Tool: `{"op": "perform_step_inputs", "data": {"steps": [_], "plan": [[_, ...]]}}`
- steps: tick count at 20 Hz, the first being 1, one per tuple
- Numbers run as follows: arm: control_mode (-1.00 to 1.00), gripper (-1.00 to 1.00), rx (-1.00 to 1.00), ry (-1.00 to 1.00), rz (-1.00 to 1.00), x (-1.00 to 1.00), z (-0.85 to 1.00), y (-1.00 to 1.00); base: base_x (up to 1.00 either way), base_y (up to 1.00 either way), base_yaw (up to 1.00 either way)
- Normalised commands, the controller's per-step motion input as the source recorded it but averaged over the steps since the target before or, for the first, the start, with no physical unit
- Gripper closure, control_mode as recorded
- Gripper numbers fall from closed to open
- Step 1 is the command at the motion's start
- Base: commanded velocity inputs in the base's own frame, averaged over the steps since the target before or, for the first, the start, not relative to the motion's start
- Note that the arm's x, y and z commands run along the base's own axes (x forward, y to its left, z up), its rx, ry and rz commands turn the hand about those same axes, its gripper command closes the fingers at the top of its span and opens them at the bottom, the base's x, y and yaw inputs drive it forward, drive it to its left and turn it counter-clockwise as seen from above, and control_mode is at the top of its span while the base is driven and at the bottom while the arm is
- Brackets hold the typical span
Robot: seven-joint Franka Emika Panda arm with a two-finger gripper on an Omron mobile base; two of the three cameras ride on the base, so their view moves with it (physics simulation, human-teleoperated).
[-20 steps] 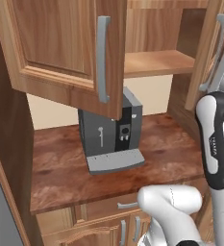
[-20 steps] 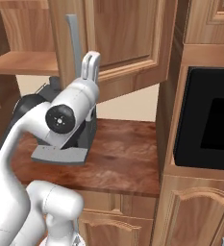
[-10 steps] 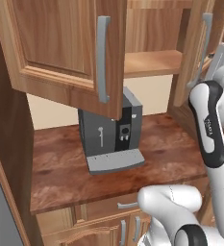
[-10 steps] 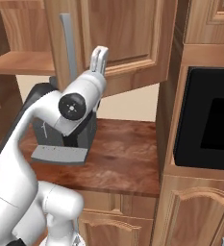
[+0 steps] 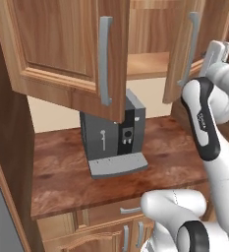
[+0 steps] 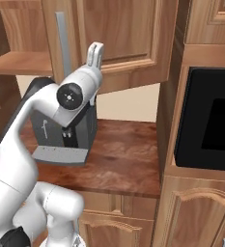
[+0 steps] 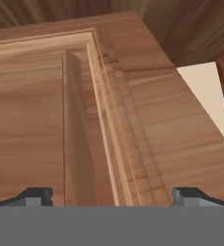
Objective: Close all open cabinet doors.
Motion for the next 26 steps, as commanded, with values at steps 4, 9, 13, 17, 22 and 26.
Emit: {"op": "perform_step_inputs", "data": {"steps": [4, 9, 13, 17, 22, 26], "plan": [[-1.00, -1.00, 0.00, 0.03, 0.00, 0.49, -0.10, 0.41, 0.00, 0.00, 0.00], [-1.00, -1.00, 0.00, 0.08, 0.00, 0.61, -0.11, 0.35, 0.00, 0.00, 0.00], [-1.00, -1.00, 0.00, 0.10, 0.00, 0.73, -0.24, 0.33, 0.00, 0.00, 0.00], [-1.00, -1.00, 0.00, 0.10, 0.00, 0.77, -0.29, 0.29, 0.00, 0.00, 0.00], [-1.00, -1.00, 0.01, 0.06, 0.00, 0.70, -0.34, 0.17, 0.00, 0.00, 0.00], [-1.00, -1.00, 0.03, 0.00, 0.00, 0.63, -0.41, 0.02, 0.00, 0.00, 0.00]]}}
